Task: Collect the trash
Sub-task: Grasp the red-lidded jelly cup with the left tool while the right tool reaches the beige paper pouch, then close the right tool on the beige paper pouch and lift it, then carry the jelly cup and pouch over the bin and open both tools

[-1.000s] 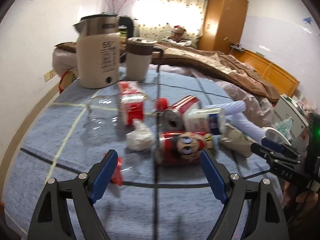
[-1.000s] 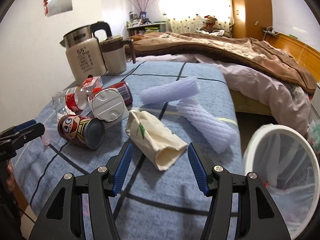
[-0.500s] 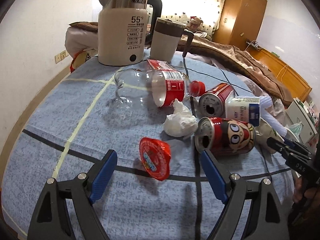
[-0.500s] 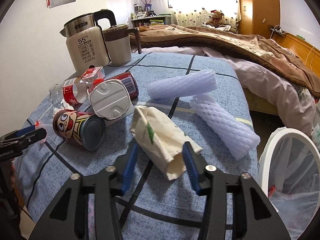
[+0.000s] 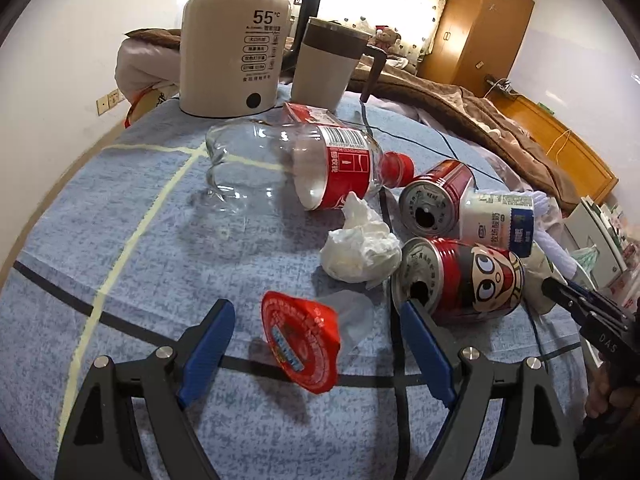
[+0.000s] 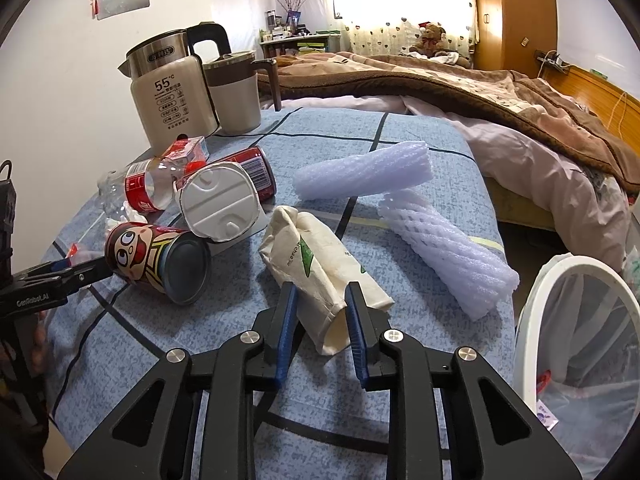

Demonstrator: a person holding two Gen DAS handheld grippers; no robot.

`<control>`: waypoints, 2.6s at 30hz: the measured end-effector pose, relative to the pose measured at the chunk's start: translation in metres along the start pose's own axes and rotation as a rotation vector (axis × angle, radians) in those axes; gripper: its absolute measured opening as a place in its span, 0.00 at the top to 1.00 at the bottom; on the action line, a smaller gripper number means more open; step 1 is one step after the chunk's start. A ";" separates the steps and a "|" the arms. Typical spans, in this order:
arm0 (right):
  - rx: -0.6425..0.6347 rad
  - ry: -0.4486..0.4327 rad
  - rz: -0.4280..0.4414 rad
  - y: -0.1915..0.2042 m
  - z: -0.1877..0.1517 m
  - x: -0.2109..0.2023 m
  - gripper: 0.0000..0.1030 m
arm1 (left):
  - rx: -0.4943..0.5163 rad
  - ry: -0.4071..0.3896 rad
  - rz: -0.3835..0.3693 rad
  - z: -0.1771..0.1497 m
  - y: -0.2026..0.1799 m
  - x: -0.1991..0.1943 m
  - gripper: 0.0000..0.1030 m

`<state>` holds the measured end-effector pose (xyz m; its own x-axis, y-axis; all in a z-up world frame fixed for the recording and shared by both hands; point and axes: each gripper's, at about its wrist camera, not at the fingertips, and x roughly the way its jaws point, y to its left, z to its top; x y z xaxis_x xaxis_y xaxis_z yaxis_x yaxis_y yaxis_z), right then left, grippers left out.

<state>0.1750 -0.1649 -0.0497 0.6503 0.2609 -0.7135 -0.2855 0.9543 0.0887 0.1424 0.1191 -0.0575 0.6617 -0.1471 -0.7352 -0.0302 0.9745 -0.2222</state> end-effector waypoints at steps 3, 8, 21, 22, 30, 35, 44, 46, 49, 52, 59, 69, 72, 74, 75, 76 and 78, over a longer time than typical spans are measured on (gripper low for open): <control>0.002 0.000 0.001 0.000 0.000 0.000 0.77 | 0.003 0.000 0.015 0.001 0.000 0.000 0.24; 0.000 -0.003 0.000 0.001 -0.001 -0.001 0.79 | 0.009 -0.002 0.032 0.001 0.000 -0.001 0.37; -0.002 -0.012 0.011 0.007 -0.005 -0.004 0.92 | 0.008 -0.011 0.034 -0.002 0.002 -0.008 0.47; 0.001 -0.013 0.009 0.007 -0.006 -0.004 0.92 | 0.009 -0.013 0.033 -0.003 0.001 -0.010 0.47; 0.037 -0.023 0.031 0.000 -0.009 -0.012 0.93 | 0.036 -0.060 0.024 -0.001 -0.011 -0.029 0.47; 0.046 -0.041 0.034 -0.001 -0.011 -0.020 0.93 | 0.062 -0.083 0.006 0.001 -0.021 -0.039 0.47; 0.058 -0.077 0.021 -0.004 -0.012 -0.038 0.93 | 0.113 -0.106 -0.015 0.001 -0.046 -0.054 0.47; 0.063 -0.085 0.017 -0.006 -0.013 -0.042 0.93 | 0.125 -0.110 -0.025 0.000 -0.052 -0.057 0.47; 0.070 -0.098 0.010 -0.010 -0.014 -0.050 0.93 | 0.142 -0.118 -0.039 0.001 -0.062 -0.061 0.47; 0.084 -0.114 -0.003 -0.016 -0.014 -0.059 0.93 | 0.161 -0.125 -0.055 0.002 -0.075 -0.065 0.47; 0.130 -0.156 -0.057 -0.040 -0.019 -0.088 0.93 | 0.225 -0.133 -0.128 0.005 -0.112 -0.065 0.47; 0.199 -0.173 -0.169 -0.084 -0.035 -0.121 0.93 | 0.336 -0.110 -0.251 0.004 -0.185 -0.049 0.47; 0.238 -0.179 -0.197 -0.101 -0.041 -0.130 0.93 | 0.364 -0.097 -0.293 0.002 -0.208 -0.044 0.47; 0.264 -0.176 -0.222 -0.111 -0.045 -0.135 0.93 | 0.385 -0.086 -0.317 0.002 -0.223 -0.040 0.47; 0.275 -0.170 -0.236 -0.117 -0.047 -0.137 0.93 | 0.398 -0.087 -0.325 0.001 -0.232 -0.039 0.47; 0.286 -0.168 -0.250 -0.123 -0.050 -0.139 0.93 | 0.409 -0.086 -0.336 0.000 -0.239 -0.038 0.47; 0.306 -0.165 -0.269 -0.133 -0.055 -0.143 0.93 | 0.422 -0.072 -0.364 0.000 -0.254 -0.034 0.47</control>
<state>0.0812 -0.3374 0.0027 0.7840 -0.0063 -0.6207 0.1144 0.9843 0.1344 0.1272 -0.1231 0.0240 0.6236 -0.4891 -0.6098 0.5022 0.8485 -0.1669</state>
